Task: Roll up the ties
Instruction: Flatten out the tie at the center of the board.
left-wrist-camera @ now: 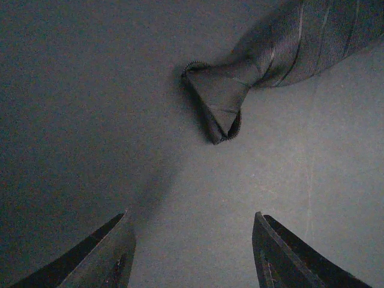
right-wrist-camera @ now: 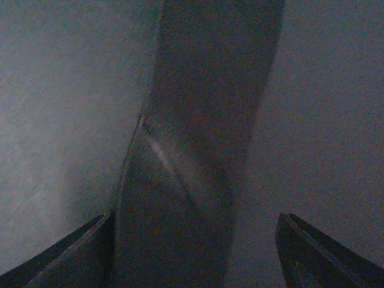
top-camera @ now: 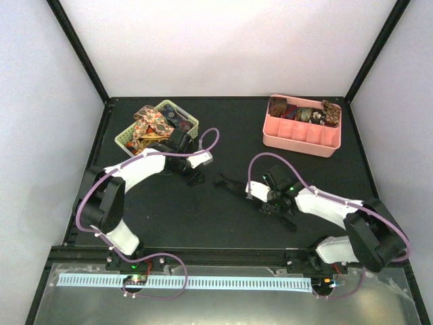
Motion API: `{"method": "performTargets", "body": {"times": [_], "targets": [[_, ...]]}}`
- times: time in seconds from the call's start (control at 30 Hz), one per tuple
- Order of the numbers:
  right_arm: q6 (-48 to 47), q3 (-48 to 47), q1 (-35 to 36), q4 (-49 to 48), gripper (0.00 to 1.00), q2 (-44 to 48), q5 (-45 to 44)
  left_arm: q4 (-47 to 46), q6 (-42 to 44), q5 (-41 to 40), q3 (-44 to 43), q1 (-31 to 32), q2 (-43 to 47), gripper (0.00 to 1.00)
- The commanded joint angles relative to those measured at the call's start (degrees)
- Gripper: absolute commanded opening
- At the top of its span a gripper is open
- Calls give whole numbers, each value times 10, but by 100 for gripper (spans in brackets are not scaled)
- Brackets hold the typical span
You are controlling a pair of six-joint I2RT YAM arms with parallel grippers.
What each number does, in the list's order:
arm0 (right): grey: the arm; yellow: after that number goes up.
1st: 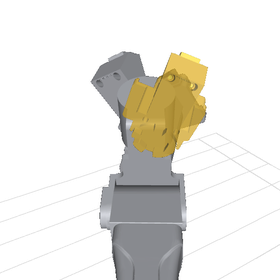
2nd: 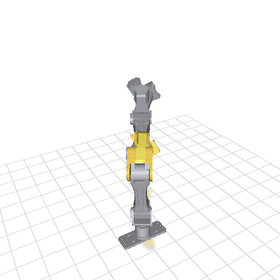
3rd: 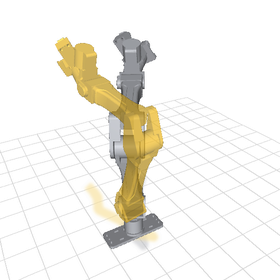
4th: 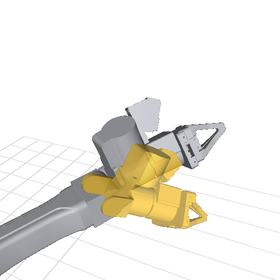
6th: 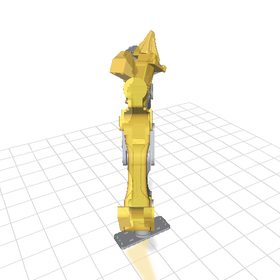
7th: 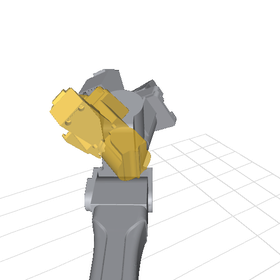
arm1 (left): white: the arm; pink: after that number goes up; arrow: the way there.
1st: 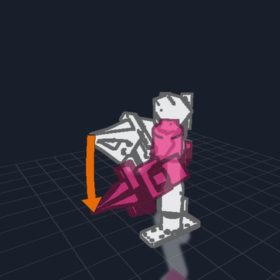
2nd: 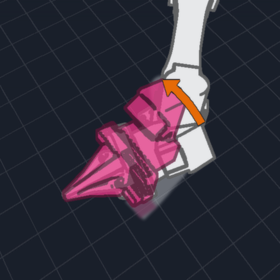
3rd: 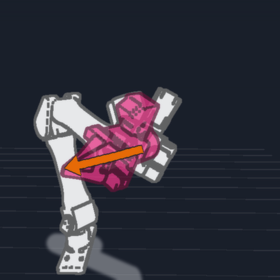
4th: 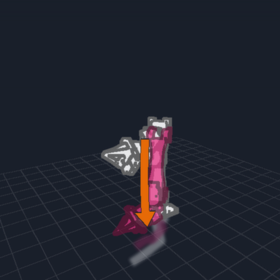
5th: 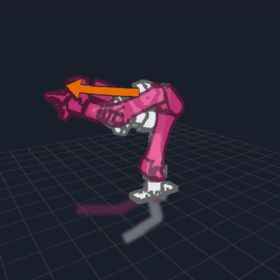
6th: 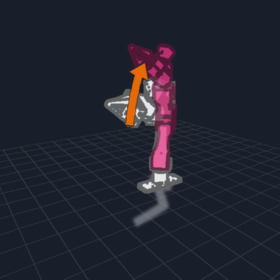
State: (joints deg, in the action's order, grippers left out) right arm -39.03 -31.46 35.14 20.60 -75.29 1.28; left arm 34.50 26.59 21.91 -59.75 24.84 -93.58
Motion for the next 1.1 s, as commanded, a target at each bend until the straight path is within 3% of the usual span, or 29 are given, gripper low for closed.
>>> {"method": "performTargets", "body": {"times": [0.0,0.1,0.23,0.3,0.33,0.5,0.7,0.9,1.07], "targets": [[12,-17,19,-49,74,-45,-60,-31,-15,23,6,-2,29,59],[13,-35,35,-58,62,-72,-62,-50,-17,26,24,-12,54,66],[23,-74,38,-14,23,-96,-31,-67,-4,45,48,-39,95,75],[32,-97,38,24,6,-89,-2,-74,8,57,61,-49,118,77],[33,-110,38,45,2,-80,21,-78,18,67,70,-52,131,78],[26,-182,33,172,2,-43,196,-127,96,132,143,-46,217,89],[2,-235,24,254,2,-47,277,-255,169,120,273,16,314,98],[-9,-243,19,286,2,-22,296,-324,168,68,290,53,266,99],[5,-256,14,296,2,9,306,-343,182,-34,286,127,227,99]]}}
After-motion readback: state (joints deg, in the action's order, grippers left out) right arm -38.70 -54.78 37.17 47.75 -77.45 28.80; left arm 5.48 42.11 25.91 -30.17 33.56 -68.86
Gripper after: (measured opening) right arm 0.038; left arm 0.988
